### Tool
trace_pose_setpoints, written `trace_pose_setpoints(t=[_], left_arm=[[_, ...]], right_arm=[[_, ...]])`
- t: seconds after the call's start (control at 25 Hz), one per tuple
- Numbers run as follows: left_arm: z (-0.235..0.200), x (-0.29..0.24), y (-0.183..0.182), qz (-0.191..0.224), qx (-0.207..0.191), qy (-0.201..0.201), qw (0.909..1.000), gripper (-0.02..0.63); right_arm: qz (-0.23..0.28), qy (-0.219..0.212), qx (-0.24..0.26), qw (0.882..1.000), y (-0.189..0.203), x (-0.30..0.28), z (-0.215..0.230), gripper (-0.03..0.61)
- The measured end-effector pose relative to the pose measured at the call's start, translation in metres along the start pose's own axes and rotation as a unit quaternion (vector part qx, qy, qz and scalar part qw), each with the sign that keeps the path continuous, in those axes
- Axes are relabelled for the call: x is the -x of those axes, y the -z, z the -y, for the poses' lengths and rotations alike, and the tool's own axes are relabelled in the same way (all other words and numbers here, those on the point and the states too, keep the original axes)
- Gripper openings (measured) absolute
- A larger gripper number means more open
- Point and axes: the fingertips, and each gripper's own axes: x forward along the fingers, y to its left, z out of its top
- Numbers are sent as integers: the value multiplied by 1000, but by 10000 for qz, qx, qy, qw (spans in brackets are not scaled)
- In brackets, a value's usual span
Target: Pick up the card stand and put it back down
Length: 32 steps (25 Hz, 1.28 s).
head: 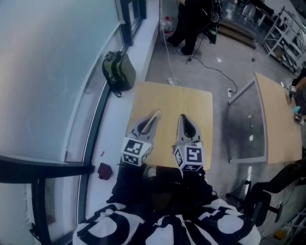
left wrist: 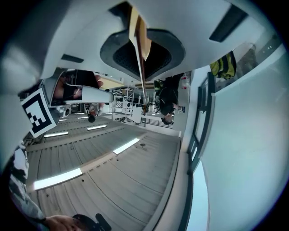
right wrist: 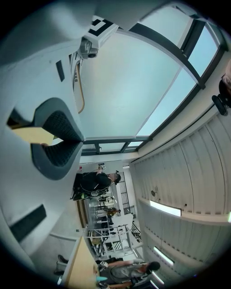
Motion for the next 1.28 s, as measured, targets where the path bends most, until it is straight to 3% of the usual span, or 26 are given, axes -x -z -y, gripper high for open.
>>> trace_pose_setpoints(t=[0.44,0.8,1.12,1.28], left_arm=[[13,-54,71,-710,365,512,9955,21],[17,-108,119,-1133,434,716,9900,21],[-35,-141,166,-1627,280,364,9856,21],[-63,-160,181,-1751,39,491,9833,21]], right_arm=[[-659,662,-315,9951,57,-10,62,25],[-1136,820,-452,9891,96,-31,89,25],[-1502,971,-549,9823,127,-51,104,25],[-1592,1039,-583,9800,137,-62,111,25]])
